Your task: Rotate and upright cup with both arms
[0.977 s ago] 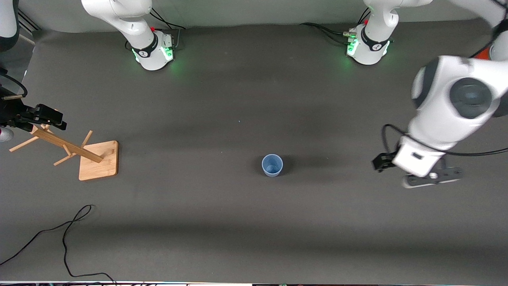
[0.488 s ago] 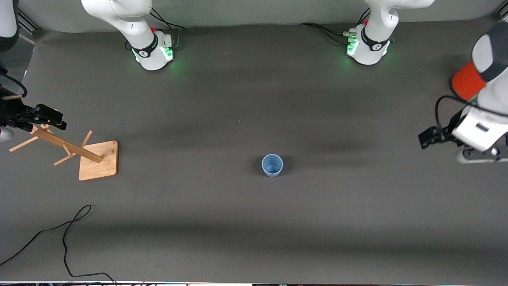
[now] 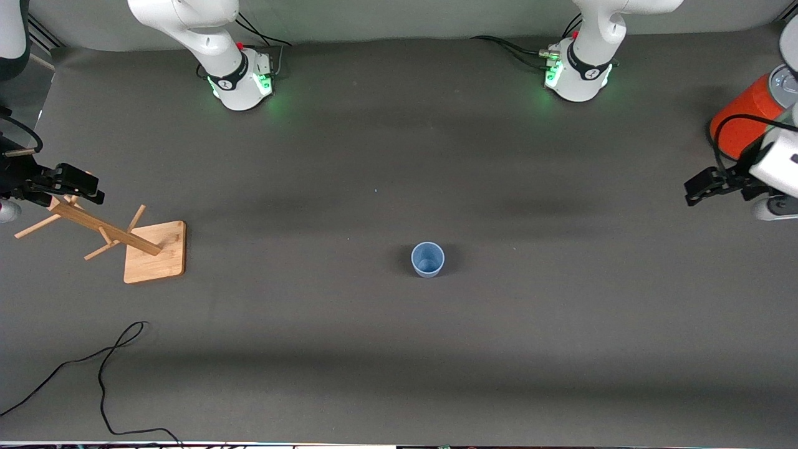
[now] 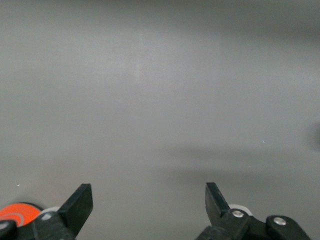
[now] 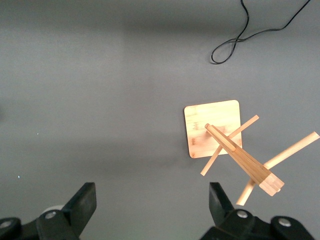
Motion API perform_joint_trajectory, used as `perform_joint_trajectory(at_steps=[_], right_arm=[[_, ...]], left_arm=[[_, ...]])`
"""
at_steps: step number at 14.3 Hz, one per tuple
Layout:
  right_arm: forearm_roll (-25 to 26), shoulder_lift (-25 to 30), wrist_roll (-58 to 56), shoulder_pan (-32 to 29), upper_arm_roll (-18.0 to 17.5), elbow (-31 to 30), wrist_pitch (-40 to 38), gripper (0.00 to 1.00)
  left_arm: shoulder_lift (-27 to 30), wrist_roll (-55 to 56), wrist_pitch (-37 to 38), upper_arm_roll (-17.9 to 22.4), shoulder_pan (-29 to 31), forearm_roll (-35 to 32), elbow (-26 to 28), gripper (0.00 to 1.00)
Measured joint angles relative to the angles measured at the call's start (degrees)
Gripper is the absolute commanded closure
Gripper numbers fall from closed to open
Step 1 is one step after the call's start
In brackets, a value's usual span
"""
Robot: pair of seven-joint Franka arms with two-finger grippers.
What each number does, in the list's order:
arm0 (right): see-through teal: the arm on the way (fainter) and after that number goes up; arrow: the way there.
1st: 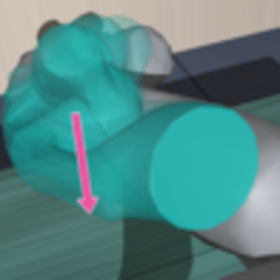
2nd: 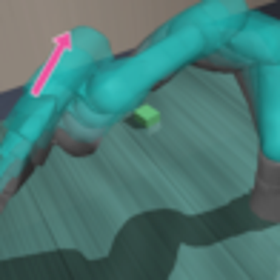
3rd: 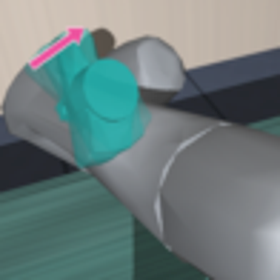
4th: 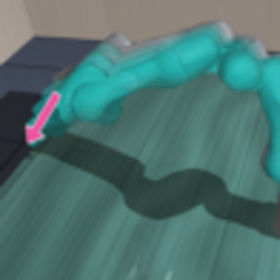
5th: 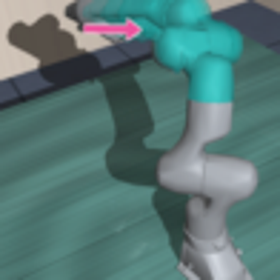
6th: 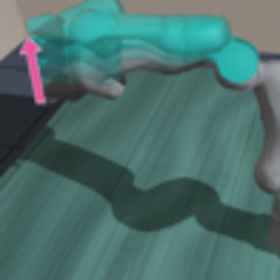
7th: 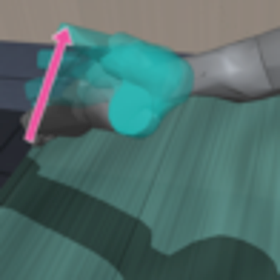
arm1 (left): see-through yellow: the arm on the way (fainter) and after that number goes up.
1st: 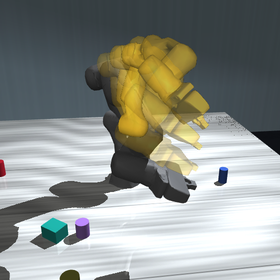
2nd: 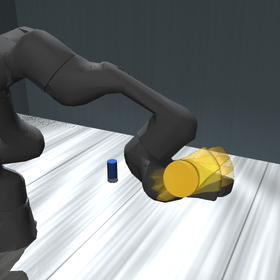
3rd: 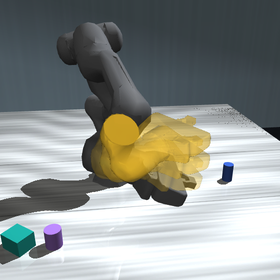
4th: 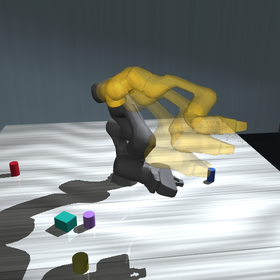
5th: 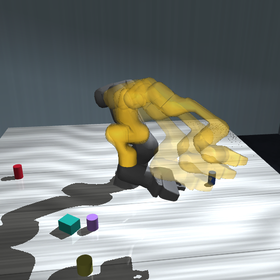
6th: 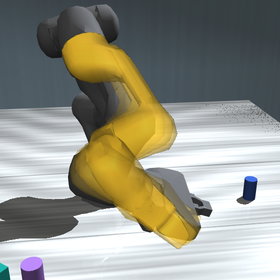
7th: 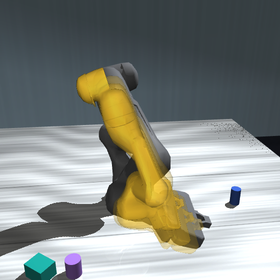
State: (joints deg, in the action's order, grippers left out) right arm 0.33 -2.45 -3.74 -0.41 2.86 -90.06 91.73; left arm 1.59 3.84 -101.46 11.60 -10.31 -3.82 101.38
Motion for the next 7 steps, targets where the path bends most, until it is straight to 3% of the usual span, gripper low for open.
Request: perform_joint_trajectory(at_steps=[7], right_arm=[[0.0, 0.0, 0.0, 0.0, 0.0, 0.0, 0.0, 0.00]], left_arm=[[-2.8, -0.3, 1.1, 0.0, 0.8, 0.0, -3.0, 0.00]])
